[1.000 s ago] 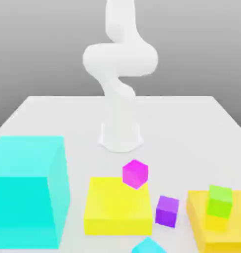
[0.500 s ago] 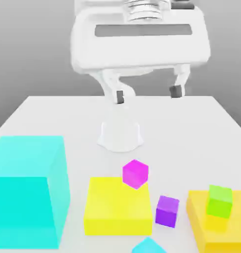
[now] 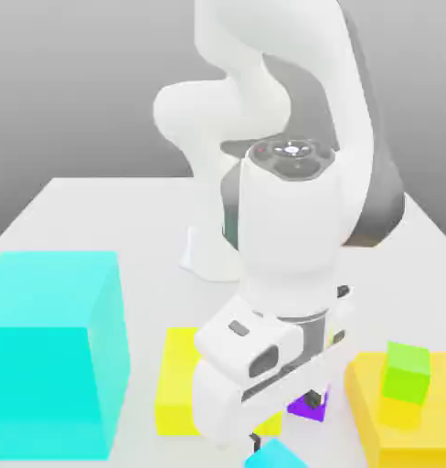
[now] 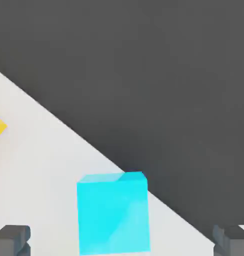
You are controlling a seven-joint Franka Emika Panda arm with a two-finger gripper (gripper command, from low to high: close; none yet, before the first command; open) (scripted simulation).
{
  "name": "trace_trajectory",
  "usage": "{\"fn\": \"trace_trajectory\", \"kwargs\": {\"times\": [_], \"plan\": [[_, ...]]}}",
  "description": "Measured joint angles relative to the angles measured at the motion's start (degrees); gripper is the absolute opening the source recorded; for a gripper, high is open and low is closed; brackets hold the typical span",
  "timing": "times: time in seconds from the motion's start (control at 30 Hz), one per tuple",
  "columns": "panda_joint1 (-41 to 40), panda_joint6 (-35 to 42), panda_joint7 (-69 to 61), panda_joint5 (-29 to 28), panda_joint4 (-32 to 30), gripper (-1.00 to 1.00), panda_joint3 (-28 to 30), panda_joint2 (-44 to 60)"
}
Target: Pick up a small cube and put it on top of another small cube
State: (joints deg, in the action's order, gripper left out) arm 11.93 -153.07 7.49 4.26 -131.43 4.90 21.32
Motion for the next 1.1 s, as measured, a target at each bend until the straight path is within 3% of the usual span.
{"fn": "trace_trajectory", "kwargs": {"times": [0.1, 0.13, 0.33, 0.5, 0.83, 0.97, 1.0, 1.1], "plan": [[-0.6, -4.73, -0.85, 0.73, 1.16, 0.0, -0.82, 6.27], [-0.76, -5.65, -0.98, 0.88, 1.39, -1.0, -1.02, 7.45], [-0.86, -6.01, -1.03, 0.94, 1.51, -1.0, -1.13, 8.04], [0.08, 0.24, -0.18, -0.26, -0.11, -1.0, 0.0, 0.15], [11.7, 14.21, -1.79, -3.02, -6.08, -1.0, -9.4, -19.76], [14.0, 9.28, -1.31, -4.44, -8.15, -1.0, -8.77, -17.02], [13.81, 7.41, -1.14, -4.7, -8.54, 1.0, -8.65, -15.54], [13.8, 7.41, -1.14, -4.7, -8.54, 1.0, -8.65, -15.54]]}}
